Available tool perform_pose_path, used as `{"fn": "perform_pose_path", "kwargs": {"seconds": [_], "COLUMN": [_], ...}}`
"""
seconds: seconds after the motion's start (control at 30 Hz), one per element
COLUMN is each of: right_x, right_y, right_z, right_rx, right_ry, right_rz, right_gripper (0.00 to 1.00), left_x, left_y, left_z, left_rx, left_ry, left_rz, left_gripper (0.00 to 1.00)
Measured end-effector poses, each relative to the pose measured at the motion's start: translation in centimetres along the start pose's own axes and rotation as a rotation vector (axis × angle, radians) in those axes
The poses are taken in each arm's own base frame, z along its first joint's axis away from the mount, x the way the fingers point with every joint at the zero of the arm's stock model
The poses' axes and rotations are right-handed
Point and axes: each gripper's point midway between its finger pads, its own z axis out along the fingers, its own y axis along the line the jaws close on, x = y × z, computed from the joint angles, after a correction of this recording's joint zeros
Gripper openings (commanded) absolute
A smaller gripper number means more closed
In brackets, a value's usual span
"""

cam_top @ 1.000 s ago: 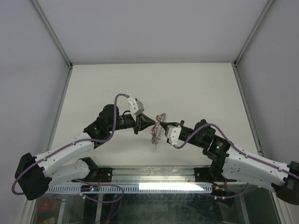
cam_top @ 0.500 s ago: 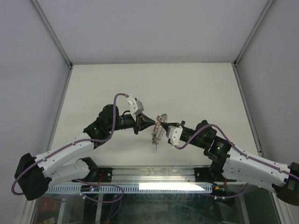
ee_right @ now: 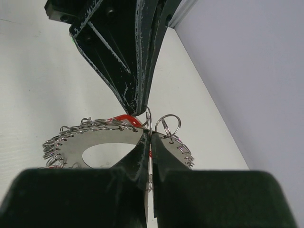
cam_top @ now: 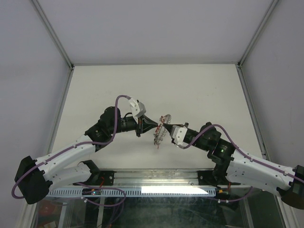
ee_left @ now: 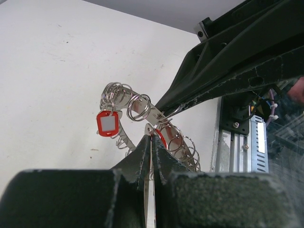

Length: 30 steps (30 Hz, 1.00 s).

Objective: Put the keys on the keyring

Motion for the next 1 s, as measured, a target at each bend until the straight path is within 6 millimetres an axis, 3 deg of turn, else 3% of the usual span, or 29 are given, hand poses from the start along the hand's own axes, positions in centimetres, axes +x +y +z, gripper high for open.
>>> {"fn": "perform_pose_path", "kwargs": {"seconds": [0.7,1.0], "right_x": [-1.4,-1.8], "right_y": [-0.9,-0.1], "right_z": [0.1,0.1], "right_rx": [0.045,-0.007], "right_ry": [-0.057,-0.082], "right_rz": [0.045,0.006], "right_gripper": [0.00,0.00], "left_x": [0.5,-2.1], "left_y": [0.6,-0.6], "left_z": [-0.3,-1.8], "left_rx": [-0.037,-0.003], "left_ry": [0.010,-0.064], "left_rz": [0.004,0.123], "left_gripper": [0.00,0.21]}}
